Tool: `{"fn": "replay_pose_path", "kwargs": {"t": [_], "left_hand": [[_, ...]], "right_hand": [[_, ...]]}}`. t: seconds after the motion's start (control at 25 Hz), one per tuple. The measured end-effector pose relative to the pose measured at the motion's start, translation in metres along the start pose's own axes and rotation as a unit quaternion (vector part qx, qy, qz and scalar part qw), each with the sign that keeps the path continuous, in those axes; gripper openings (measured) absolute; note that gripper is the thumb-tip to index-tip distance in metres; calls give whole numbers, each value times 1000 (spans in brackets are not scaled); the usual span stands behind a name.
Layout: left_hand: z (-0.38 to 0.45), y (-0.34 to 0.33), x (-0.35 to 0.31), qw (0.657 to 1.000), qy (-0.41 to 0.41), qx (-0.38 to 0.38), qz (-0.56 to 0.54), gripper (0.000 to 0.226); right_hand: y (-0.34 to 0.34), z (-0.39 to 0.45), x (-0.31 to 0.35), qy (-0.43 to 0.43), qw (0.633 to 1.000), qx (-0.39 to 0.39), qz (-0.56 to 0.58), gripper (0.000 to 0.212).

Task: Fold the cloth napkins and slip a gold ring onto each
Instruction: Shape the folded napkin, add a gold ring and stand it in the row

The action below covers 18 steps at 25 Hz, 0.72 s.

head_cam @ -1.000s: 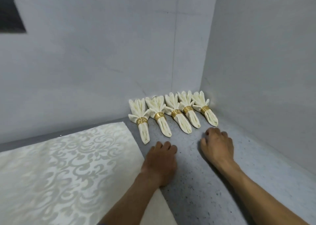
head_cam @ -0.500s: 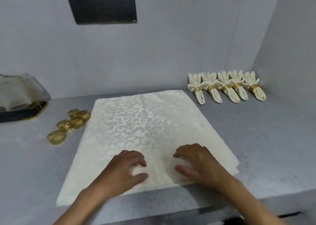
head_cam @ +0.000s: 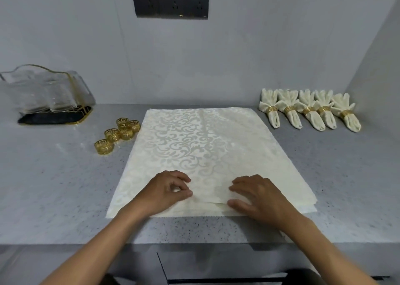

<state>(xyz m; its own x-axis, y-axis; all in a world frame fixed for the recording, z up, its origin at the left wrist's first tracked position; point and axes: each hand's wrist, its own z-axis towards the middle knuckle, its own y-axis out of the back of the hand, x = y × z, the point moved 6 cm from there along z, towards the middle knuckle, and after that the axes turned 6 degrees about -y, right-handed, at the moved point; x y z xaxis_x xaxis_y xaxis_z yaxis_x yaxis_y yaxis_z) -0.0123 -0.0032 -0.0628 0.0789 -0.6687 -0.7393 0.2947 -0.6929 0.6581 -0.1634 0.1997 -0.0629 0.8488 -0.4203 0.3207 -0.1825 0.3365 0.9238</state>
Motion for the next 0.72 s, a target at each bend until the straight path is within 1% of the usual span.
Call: {"fn": "replay_pose_path", "kwargs": {"t": [0.08, 0.12, 0.2, 0.28, 0.32, 0.36, 0.4, 0.44, 0.48, 0.52, 0.56, 0.6, 0.64, 0.68, 0.72], "left_hand": [[0, 0, 0, 1000, 1, 11, -4, 5], [-1, 0, 0, 1000, 3, 9, -6, 6], [-1, -1, -2, 1000, 15, -20, 5, 11], [-1, 5, -7, 995, 19, -67, 66, 18], [0, 8, -12, 992, 12, -82, 94, 21], [-1, 9, -19, 991, 0, -79, 109, 23], [-1, 6, -26, 990, -10, -58, 127, 26], [-1, 0, -35, 986, -22, -29, 165, 32], [-1, -7, -43, 973, -39, -3, 227, 41], [0, -13, -50, 953, -54, 8, 297, 45], [1, -12, -54, 933, -60, -3, 354, 41], [1, -4, -53, 920, -47, -18, 390, 36], [-1, 9, -47, 912, -22, -31, 409, 35], [-6, 22, -36, 911, 3, -32, 411, 35], [-15, 35, -23, 918, 26, -22, 396, 34]], "right_hand": [[-1, -1, 5, 4, 1000, 5, 3, 73], [-2, -1, 6, 5, 1000, 3, 3, 70], [0, 0, 5, -7, 1000, 18, 16, 61], [1, 1, 4, -14, 999, 36, 28, 55], [3, 1, 5, -14, 999, 27, 22, 44], [5, 2, 3, -20, 1000, 2, 13, 28], [10, 3, 1, -37, 999, -32, 9, 17], [15, 6, -3, -63, 996, -61, 14, 15], [21, 11, -7, -85, 993, -78, 24, 15], [28, 16, -8, -94, 991, -88, 43, 15], [34, 21, -10, -92, 989, -93, 62, 14], [38, 23, -10, -77, 991, -81, 71, 11], [40, 22, -12, -51, 996, -47, 59, 8], [38, 16, -17, -14, 1000, 3, 15, 10], [34, 6, -26, 19, 998, 48, -47, 16]]}}
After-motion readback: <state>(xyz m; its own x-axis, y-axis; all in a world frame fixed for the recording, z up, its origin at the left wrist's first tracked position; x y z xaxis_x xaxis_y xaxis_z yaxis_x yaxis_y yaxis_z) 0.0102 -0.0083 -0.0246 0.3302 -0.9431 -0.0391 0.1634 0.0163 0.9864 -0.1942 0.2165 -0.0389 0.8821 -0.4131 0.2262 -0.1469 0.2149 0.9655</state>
